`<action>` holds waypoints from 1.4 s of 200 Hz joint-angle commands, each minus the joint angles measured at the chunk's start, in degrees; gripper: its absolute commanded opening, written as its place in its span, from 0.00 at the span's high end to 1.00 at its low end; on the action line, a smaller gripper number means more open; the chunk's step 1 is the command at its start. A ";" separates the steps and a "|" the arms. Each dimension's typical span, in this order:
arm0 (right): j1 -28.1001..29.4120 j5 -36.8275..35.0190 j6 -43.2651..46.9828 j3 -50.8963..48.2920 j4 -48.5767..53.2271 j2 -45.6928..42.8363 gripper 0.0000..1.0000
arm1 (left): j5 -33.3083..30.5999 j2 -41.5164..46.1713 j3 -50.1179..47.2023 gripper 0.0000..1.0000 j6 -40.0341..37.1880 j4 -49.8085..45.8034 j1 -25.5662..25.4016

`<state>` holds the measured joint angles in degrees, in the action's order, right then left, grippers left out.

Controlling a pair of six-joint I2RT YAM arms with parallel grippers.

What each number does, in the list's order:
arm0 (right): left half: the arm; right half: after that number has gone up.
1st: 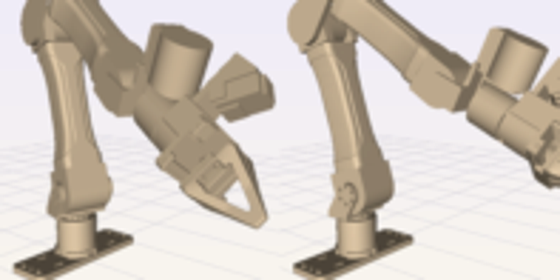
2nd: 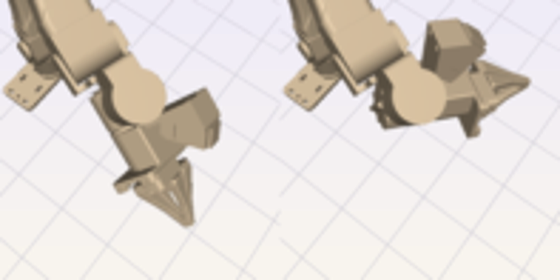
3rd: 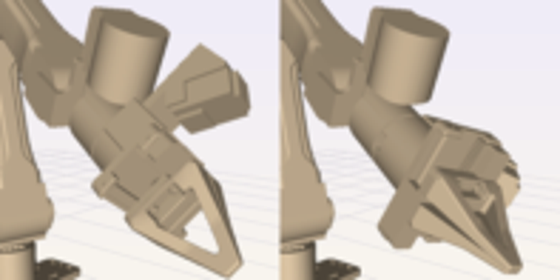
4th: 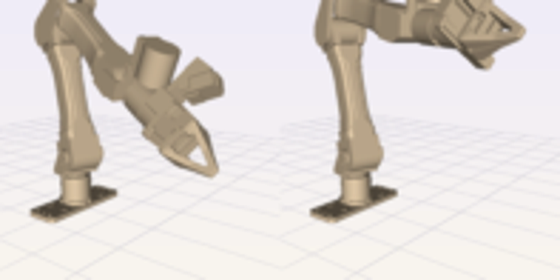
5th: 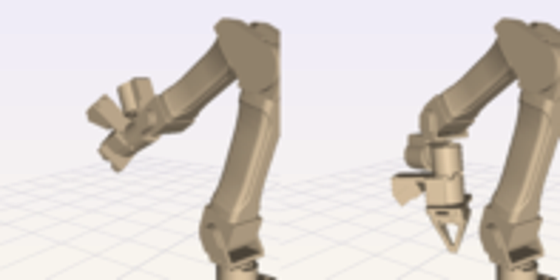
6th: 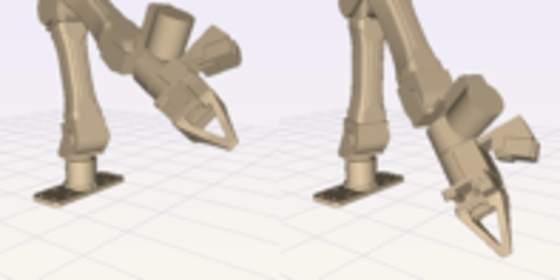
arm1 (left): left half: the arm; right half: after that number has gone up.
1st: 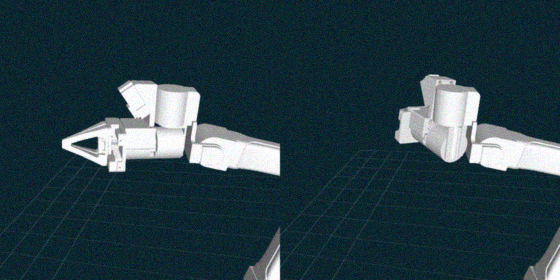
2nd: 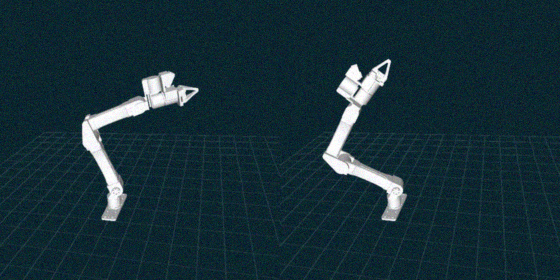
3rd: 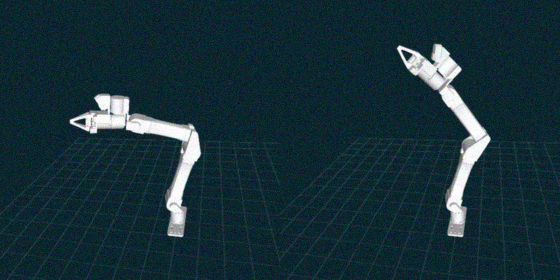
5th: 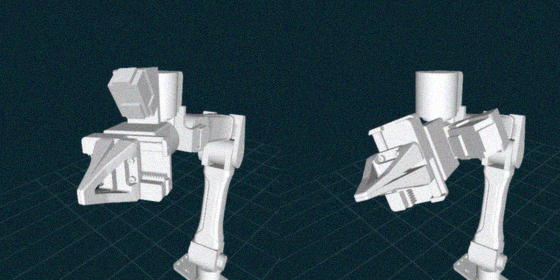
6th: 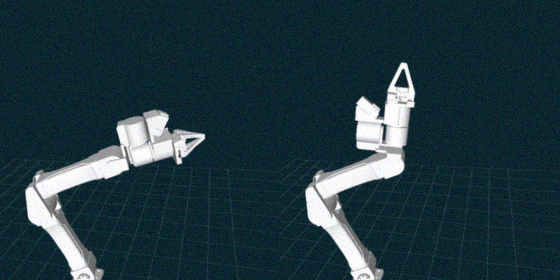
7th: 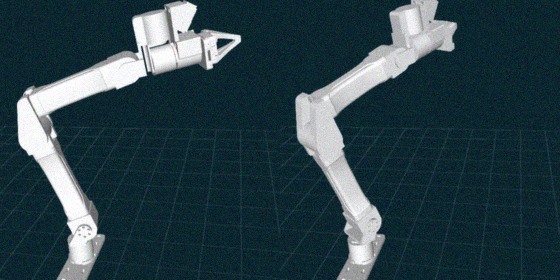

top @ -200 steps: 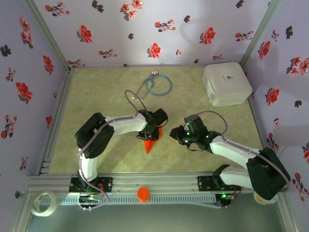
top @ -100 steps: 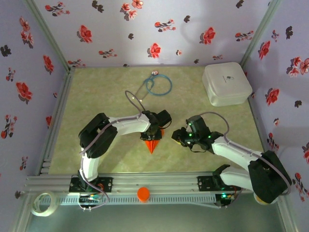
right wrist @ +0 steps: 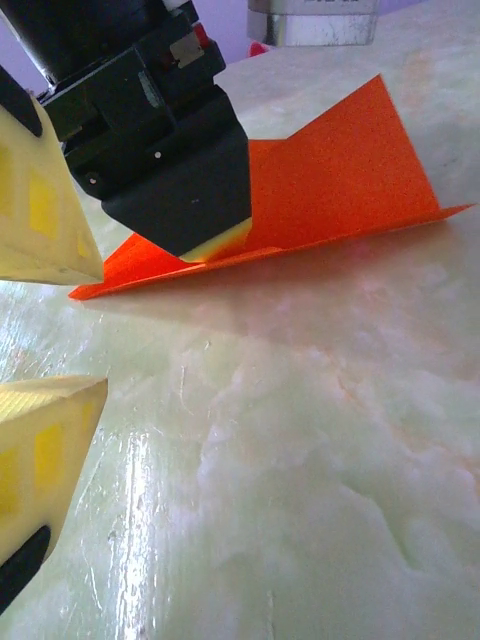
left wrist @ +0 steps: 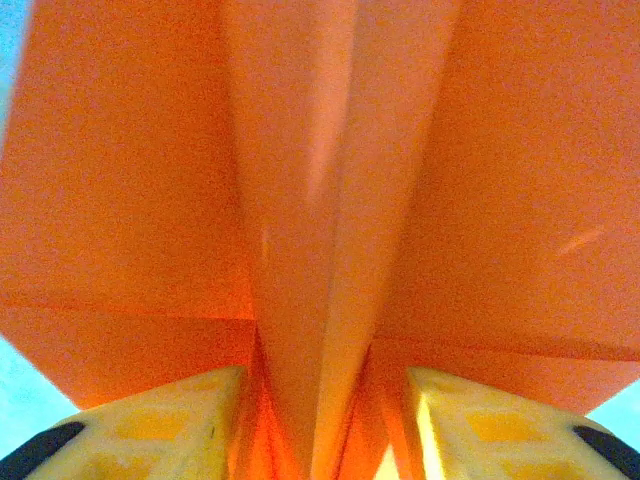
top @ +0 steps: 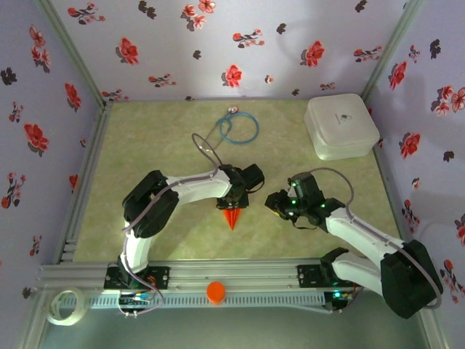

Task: Fold a paper plane with a square sheet of paper (pick it up from the middle)
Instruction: Turn over a paper plane at the center of the table, then reset both arms

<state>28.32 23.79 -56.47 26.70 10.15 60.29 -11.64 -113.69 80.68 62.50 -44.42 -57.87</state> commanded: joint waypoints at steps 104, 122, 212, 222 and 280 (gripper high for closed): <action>-5.11 -38.28 22.70 14.30 19.27 -8.13 0.37 | -17.01 23.22 -6.98 0.52 -7.63 -1.61 -0.11; -5.20 -48.35 29.30 14.53 15.64 -7.76 0.27 | -20.04 28.40 -12.17 0.48 -11.08 1.36 2.97; -13.54 -59.76 47.74 2.61 -22.60 10.47 0.14 | -24.26 49.07 -39.37 0.12 -36.71 31.99 32.17; -14.72 -56.91 47.73 1.88 -26.98 13.50 0.13 | -23.96 49.32 -40.73 0.11 -39.28 35.16 35.42; -17.62 -46.14 53.94 2.81 -39.35 22.37 0.13 | -19.70 41.83 -44.78 0.08 -54.69 50.50 45.96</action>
<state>11.57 -28.14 -7.16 28.86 -20.43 81.91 -33.08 -68.93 36.99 17.12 -3.66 -14.50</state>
